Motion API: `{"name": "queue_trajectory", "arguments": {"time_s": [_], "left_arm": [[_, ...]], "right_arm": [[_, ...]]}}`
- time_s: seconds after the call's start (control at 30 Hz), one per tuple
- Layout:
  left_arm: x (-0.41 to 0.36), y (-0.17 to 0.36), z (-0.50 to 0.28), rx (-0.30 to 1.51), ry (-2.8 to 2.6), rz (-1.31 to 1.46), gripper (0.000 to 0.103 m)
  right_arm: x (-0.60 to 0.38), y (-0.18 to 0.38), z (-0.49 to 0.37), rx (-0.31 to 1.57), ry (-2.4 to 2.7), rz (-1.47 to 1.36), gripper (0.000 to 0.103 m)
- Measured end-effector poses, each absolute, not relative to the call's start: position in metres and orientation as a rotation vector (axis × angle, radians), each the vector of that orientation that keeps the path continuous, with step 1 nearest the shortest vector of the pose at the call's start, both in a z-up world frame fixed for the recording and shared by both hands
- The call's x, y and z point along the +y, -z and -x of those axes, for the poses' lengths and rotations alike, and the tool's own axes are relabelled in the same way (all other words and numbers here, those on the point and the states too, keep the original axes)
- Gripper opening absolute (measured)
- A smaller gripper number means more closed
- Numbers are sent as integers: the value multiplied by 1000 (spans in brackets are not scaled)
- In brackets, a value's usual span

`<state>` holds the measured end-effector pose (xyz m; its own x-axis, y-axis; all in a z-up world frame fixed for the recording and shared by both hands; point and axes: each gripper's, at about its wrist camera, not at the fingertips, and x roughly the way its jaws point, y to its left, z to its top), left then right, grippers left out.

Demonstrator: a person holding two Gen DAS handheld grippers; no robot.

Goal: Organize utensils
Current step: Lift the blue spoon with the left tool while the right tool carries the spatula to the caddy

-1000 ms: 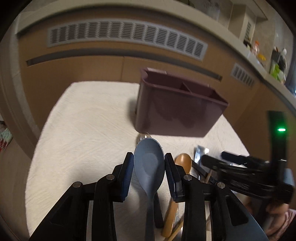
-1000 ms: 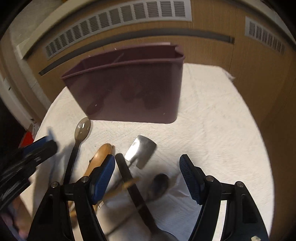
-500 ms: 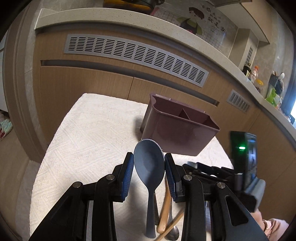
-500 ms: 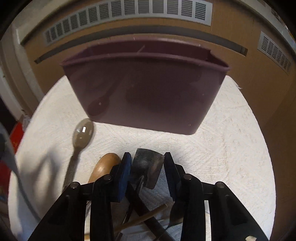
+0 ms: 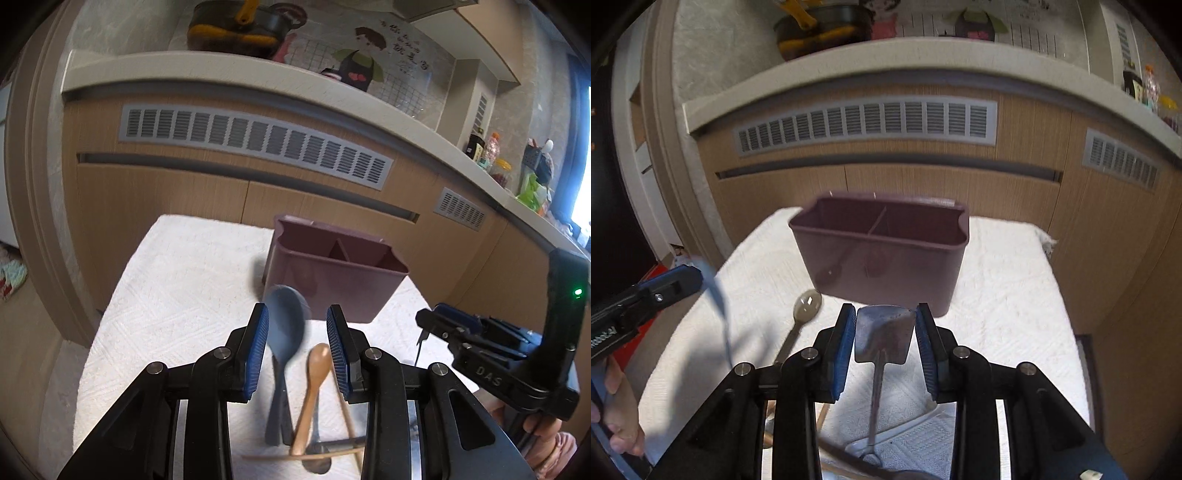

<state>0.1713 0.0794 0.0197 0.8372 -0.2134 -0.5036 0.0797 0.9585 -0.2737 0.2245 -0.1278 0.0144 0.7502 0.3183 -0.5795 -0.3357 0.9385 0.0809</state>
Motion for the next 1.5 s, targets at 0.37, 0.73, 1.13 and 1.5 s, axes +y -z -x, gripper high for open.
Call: {"name": "queue_trajectory", "arguments": {"time_s": [0.37,0.73,1.13,1.5], "left_arm": [[77,-10,-200,711,118,210,34],[79,67,-291,1005,66,207,52],[55,71,-305,956,67,149,47],[94,63,-290,886,85,230,52]], "right_arm": [[-152,-49,-203,543,-369,-9,29],[-163,-46,-205,548,-367,-13,29],[-165,-32,-213,568,-349,-1,29],[-170,-24,-215,579,-347,-2,29]]}}
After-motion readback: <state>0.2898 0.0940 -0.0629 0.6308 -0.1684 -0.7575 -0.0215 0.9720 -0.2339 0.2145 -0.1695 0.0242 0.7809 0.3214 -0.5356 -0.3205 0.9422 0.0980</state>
